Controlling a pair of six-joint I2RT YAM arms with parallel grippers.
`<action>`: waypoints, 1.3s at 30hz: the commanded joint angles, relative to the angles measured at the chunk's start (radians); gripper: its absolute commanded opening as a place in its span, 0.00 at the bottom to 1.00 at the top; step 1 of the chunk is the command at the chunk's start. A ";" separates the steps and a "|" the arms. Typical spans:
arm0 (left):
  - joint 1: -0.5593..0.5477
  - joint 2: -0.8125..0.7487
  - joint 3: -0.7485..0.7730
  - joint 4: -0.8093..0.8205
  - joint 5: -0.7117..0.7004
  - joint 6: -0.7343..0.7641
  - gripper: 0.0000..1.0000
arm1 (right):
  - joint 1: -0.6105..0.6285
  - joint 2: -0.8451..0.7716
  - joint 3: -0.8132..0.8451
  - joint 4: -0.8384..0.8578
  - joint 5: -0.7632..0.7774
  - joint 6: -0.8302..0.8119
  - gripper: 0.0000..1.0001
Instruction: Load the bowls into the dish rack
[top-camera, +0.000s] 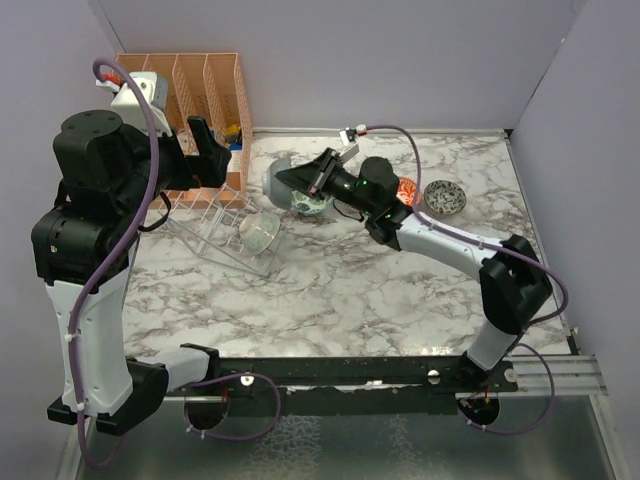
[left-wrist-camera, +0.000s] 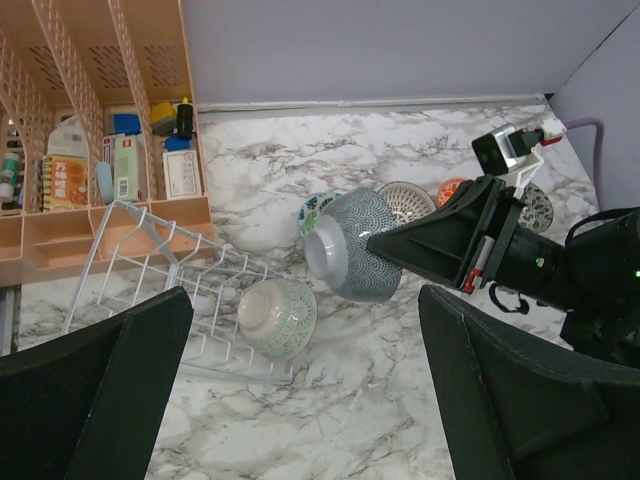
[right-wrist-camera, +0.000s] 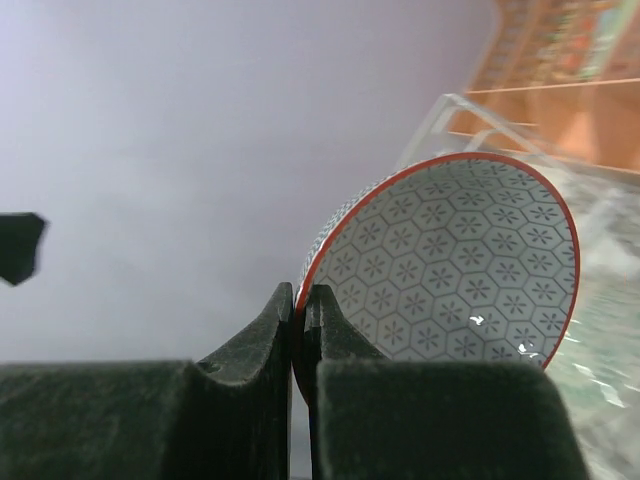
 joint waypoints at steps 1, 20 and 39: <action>-0.005 -0.009 0.022 0.000 0.042 0.033 0.99 | 0.077 0.084 -0.026 0.506 0.160 0.273 0.01; -0.021 -0.047 -0.034 -0.005 0.054 0.070 0.99 | 0.212 0.485 0.096 0.833 0.355 0.591 0.01; -0.028 -0.058 -0.053 -0.008 0.041 0.082 0.99 | 0.223 0.532 0.080 0.776 0.330 0.687 0.01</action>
